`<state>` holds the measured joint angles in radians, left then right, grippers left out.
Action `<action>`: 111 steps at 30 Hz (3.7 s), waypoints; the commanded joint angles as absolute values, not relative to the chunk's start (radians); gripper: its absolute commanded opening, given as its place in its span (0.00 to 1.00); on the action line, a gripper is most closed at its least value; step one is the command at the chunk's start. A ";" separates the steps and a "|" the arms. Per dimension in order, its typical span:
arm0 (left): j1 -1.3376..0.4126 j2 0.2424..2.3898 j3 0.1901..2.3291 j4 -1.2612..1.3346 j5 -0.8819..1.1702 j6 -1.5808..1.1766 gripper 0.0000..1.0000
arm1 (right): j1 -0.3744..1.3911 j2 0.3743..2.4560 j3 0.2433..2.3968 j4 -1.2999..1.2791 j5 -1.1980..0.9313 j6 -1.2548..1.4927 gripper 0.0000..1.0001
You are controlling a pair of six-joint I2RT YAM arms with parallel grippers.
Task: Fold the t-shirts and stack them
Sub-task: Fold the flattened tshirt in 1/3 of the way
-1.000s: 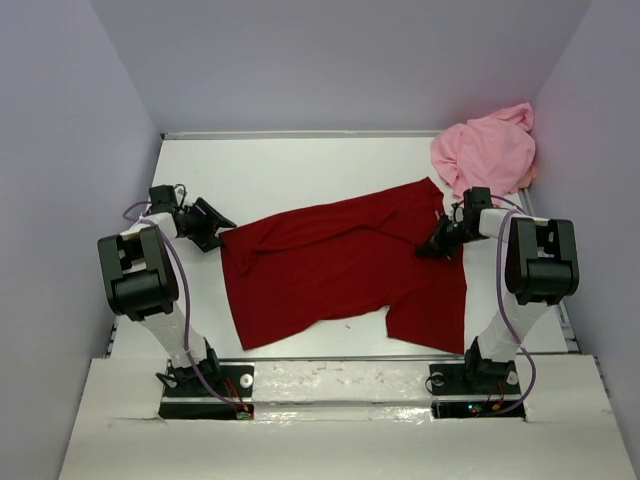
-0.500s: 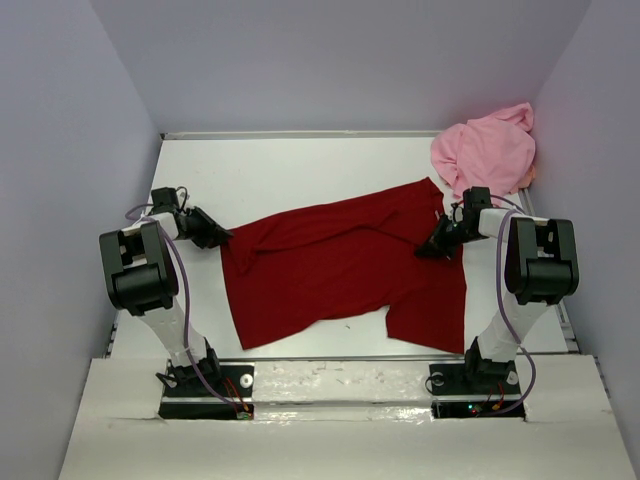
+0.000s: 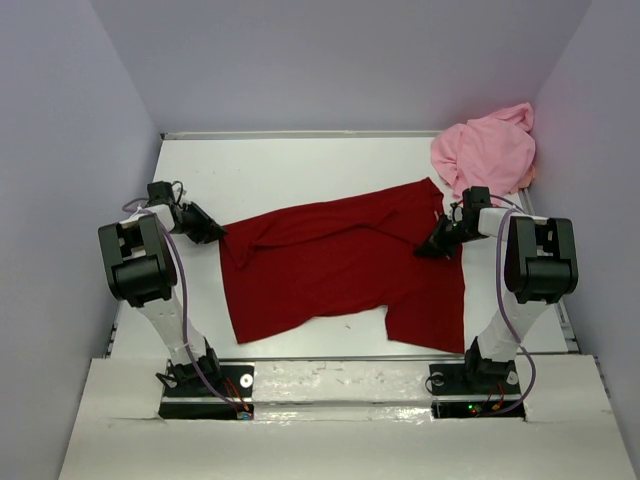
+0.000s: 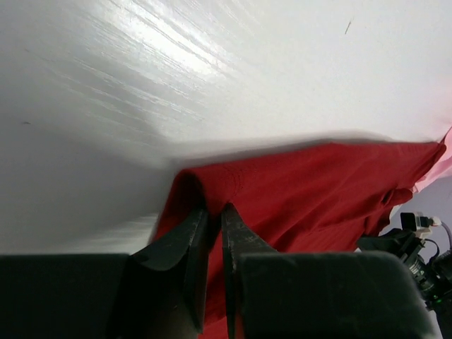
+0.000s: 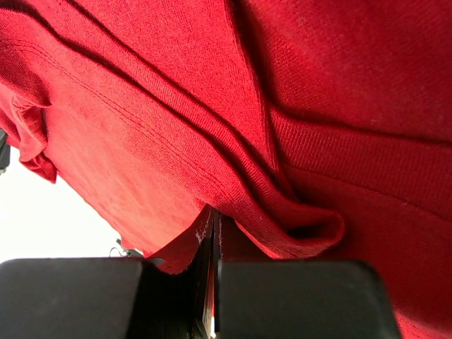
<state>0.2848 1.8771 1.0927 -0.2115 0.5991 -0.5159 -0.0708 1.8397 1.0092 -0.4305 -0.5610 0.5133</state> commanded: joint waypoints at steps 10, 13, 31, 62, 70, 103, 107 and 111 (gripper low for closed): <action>0.334 1.983 1.305 -0.339 0.630 -0.407 0.21 | -0.057 1.881 1.017 -0.442 -0.471 0.489 0.00; 0.344 2.014 1.351 -0.367 0.643 -0.391 0.21 | -0.057 1.881 1.014 -0.443 -0.469 0.489 0.00; 0.371 1.999 1.396 -0.417 0.722 -0.403 0.42 | -0.057 1.876 1.028 -0.451 -0.468 0.489 0.00; 0.356 1.669 0.957 -0.342 0.675 -0.428 0.42 | -0.057 1.870 1.020 -0.449 -0.476 0.483 0.00; 0.356 1.766 1.003 -0.296 0.657 -0.433 0.36 | -0.057 1.864 1.012 -0.448 -0.472 0.489 0.00; 0.296 1.856 1.078 -0.192 0.687 -0.511 0.33 | -0.057 1.879 1.023 -0.451 -0.479 0.489 0.00; 0.281 1.870 1.084 -0.183 0.687 -0.522 0.33 | -0.057 1.881 1.026 -0.449 -0.480 0.489 0.00; 0.276 1.864 1.100 -0.181 0.687 -0.528 0.27 | -0.057 1.879 1.026 -0.449 -0.479 0.489 0.00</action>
